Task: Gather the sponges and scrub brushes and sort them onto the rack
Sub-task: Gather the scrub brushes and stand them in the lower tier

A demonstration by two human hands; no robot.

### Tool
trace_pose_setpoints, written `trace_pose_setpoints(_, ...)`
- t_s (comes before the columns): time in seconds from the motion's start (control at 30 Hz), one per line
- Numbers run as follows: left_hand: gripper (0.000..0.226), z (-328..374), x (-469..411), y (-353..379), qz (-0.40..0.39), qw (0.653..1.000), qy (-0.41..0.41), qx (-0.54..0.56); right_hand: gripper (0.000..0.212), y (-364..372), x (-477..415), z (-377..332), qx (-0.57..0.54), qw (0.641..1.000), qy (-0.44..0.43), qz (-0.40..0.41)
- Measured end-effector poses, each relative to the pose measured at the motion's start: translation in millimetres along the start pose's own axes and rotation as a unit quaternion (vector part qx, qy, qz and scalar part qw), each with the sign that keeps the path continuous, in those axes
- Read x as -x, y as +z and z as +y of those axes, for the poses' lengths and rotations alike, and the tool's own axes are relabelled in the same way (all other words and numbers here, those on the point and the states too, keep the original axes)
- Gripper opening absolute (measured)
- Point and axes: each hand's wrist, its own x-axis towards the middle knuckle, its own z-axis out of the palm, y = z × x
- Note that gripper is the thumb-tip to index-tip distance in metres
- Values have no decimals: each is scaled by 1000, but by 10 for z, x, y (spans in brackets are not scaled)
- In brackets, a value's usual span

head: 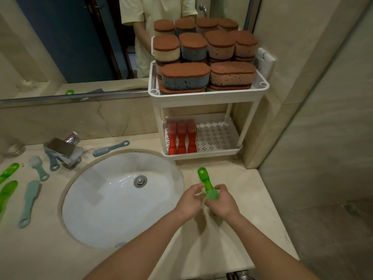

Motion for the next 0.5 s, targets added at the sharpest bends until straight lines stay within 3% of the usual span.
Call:
trace_pose_setpoints(0.13, 64, 61, 24, -118, 19, 990, 100, -98, 38, -159, 37, -298, -207, 978, -20, -23)
trace_pose_setpoints(0.27, 57, 189, -9, -235, 82, 978, 157, -106, 26, -414, 82, -604, -390, 906, 41, -162)
trace_pose_setpoints(0.4, 23, 301, -56, -356, 151, 969, 182, -67, 49, -550, 65, -827, -527, 822, 70, -204)
trace_pose_setpoints(0.5, 23, 399, -48, -412, 139, 970, 201, 7, 58, -549, 23, -929, -566, 797, 60, -204)
